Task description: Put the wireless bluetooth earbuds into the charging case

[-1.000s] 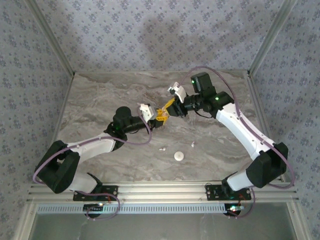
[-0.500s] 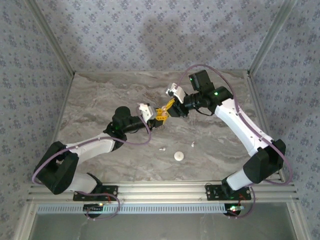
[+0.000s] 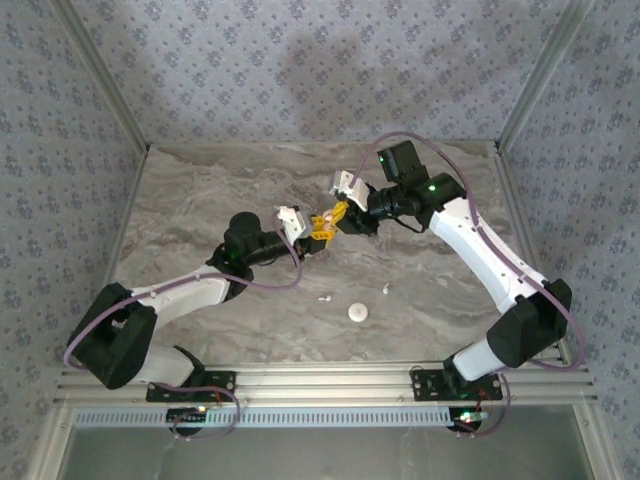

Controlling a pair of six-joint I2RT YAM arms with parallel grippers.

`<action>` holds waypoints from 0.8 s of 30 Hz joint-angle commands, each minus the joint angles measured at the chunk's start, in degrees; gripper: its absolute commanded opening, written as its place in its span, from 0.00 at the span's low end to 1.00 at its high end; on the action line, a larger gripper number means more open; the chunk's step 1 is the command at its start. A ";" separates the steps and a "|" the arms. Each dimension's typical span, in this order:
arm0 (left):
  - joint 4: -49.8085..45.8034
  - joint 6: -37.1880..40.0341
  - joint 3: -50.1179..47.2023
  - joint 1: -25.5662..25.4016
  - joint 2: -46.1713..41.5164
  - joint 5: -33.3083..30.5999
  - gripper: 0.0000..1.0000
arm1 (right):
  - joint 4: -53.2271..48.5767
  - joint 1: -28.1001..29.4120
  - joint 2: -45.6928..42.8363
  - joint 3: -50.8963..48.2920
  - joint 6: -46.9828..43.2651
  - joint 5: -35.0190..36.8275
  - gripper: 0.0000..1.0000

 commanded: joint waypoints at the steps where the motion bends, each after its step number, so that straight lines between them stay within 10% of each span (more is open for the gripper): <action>1: 3.65 0.88 3.16 -0.05 -2.61 0.59 0.11 | -2.13 1.00 -1.00 -0.90 -7.40 1.42 0.19; 15: 1.67 2.68 3.51 -0.08 -3.20 1.54 0.11 | -12.75 2.50 1.54 4.70 -30.12 6.81 0.17; 24: 1.11 2.99 3.51 -0.05 -3.20 1.21 0.11 | -9.35 2.08 -0.23 3.80 -28.29 3.95 0.34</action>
